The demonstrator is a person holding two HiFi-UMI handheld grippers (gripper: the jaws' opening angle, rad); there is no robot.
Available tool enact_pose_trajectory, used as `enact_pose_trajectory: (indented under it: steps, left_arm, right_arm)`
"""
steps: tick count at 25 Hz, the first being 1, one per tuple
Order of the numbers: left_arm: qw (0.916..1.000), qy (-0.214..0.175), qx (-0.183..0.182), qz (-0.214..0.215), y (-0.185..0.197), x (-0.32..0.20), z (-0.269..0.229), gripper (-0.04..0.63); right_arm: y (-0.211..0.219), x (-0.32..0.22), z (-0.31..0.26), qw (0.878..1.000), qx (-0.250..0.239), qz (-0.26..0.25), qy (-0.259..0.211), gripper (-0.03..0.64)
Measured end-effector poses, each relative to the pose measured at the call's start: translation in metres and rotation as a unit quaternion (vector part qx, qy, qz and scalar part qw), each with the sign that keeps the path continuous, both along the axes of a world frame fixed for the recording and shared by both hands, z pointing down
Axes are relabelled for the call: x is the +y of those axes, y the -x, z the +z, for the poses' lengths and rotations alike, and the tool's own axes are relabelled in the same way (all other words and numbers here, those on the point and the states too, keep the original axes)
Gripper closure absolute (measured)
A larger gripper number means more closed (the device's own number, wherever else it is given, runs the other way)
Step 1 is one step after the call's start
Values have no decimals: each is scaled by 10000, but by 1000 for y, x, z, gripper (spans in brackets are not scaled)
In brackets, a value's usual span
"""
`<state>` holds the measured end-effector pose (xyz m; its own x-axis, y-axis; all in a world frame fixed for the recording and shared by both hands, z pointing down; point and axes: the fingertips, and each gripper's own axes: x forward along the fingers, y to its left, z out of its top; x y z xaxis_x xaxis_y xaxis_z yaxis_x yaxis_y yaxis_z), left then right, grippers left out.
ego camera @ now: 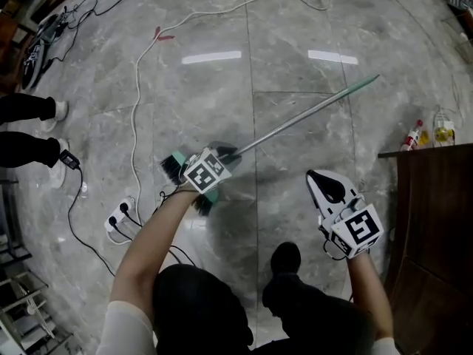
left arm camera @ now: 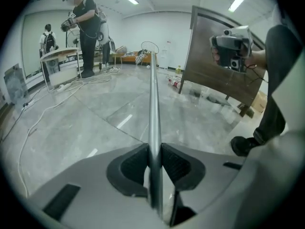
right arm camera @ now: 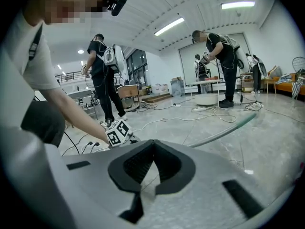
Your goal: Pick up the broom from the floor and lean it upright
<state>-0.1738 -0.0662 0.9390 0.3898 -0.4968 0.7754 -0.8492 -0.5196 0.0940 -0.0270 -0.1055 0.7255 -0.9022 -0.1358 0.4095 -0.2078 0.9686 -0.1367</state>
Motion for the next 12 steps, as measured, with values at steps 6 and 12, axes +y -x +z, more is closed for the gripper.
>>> enact_pose_trajectory:
  steps: [6,12]
  left_arm:
    - [9989,-133,339,298,-41,-17,-35,512]
    - [9947,-126,445,915,-84,-19,-60,512]
  right_arm:
    - [-24,-8,-24,9994,199,116,-252,615]
    - [-49,-25,-59,9976,166,501,-449,615]
